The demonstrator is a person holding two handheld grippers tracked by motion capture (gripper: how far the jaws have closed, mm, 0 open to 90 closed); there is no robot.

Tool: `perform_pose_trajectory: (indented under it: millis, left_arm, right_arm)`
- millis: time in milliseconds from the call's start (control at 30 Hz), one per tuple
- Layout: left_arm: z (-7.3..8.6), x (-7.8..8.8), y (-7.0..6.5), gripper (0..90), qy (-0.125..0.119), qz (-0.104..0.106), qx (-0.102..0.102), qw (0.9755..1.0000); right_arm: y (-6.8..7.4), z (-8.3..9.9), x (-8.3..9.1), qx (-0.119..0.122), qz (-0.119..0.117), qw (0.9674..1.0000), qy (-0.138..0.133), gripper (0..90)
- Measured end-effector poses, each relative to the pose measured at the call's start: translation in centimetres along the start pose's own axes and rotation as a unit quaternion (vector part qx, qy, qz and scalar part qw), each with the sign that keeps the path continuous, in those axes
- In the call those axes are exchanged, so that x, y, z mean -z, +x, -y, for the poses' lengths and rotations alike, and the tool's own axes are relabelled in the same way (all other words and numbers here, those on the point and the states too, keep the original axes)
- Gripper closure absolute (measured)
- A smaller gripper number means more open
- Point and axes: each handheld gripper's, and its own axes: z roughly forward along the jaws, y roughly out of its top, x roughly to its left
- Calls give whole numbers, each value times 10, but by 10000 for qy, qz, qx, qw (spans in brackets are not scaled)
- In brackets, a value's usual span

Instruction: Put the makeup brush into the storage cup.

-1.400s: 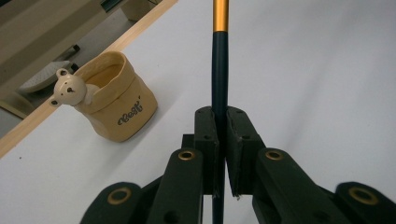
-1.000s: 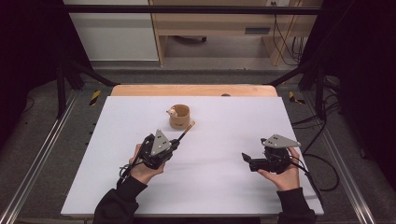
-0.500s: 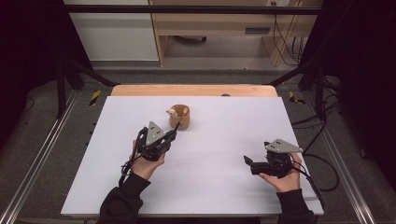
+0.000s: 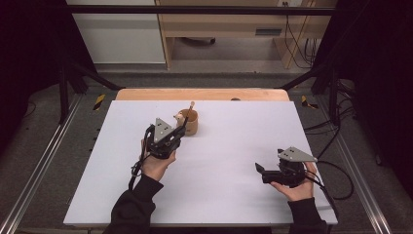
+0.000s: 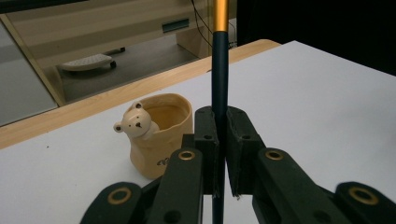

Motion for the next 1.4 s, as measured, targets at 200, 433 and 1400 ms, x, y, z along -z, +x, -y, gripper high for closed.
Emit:
perform_pose_trajectory:
  millis: [200, 433, 1400]
  left_arm:
    - [-6, -5, 3, 833, -64, -89, 36, 9999]
    - [-11, -15, 8, 833, -87, -181, 88, 9998]
    - [-33, -58, 21, 833, -125, -208, 203, 9995]
  right_arm:
    - [-1, 1, 1, -75, 50, 10000, -39, 43]
    - [0, 1, 1, -71, 65, 9999, -32, 42]
    - [0, 2, 0, -54, 103, 9999, -39, 51]
